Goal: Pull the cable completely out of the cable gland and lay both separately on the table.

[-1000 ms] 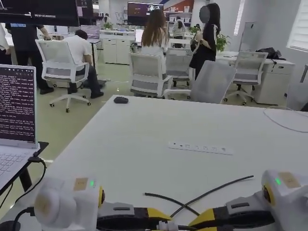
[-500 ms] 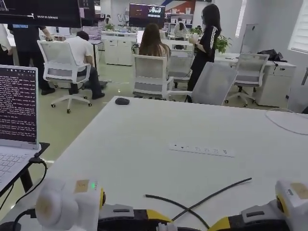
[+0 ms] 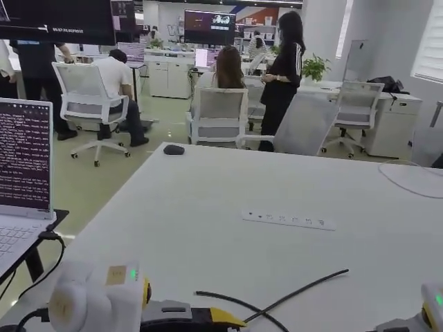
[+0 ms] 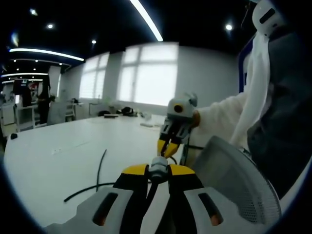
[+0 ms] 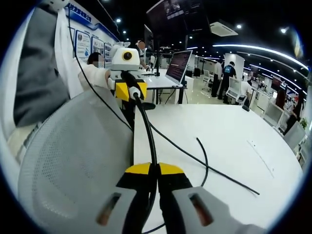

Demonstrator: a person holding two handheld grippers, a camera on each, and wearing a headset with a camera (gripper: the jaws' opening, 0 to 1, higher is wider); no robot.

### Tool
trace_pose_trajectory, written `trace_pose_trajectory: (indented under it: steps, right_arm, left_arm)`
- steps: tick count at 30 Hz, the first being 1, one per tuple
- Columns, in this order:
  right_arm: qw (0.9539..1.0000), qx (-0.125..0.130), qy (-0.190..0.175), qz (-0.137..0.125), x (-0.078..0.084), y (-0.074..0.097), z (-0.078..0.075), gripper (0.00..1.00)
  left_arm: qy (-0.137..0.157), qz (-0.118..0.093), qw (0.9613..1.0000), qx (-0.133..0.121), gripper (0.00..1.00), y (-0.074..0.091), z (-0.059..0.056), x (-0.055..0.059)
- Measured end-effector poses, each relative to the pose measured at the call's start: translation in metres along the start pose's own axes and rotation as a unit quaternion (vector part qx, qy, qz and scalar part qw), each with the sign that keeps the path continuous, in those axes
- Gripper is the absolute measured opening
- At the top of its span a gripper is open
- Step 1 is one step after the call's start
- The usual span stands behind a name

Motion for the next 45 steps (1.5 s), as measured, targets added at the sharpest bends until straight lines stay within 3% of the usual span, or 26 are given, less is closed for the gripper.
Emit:
trace_pose_trajectory:
  steps: [14,20,24,29,34,45]
  right_arm:
    - [0.9999,-0.003,-0.011,0.0,-0.008,0.004,0.002,0.02]
    - [0.9986,-0.016,-0.007,-0.05,-0.044,0.007,0.007,0.12]
    - [0.9968,-0.031,0.014,-0.072,-0.068,-0.002,0.015,0.12]
    - [0.9948,-0.045,0.032,-0.086,-0.088,-0.014,0.02,0.13]
    - [0.9941,-0.059,0.043,-0.08,-0.091,-0.022,0.023,0.12]
    - [0.9937,-0.062,0.04,-0.084,-0.09,-0.025,0.024,0.06]
  left_arm:
    - [0.007,-0.003,1.0,-0.006,0.16,0.001,0.003,0.0]
    - [0.006,-0.004,1.0,-0.003,0.16,0.001,0.002,-0.001]
    - [0.005,0.0,1.0,-0.003,0.16,0.001,0.002,0.0]
    - [0.0,0.006,1.0,0.001,0.16,-0.001,-0.001,0.002]
    - [0.001,0.006,1.0,0.001,0.16,-0.001,0.0,0.002]
    - [0.003,0.003,1.0,0.0,0.16,-0.001,0.0,0.001]
Point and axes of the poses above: the centre of the closed fingertips' face, and the gripper's own axes: y roughly backward along the fingers, z roughly to its left, x roughly out of its underside, the point moved 3 cm from there along y, roughly backward along the fingers, and after that the axes turned 9 degrees about z, right-handed, at the moved point
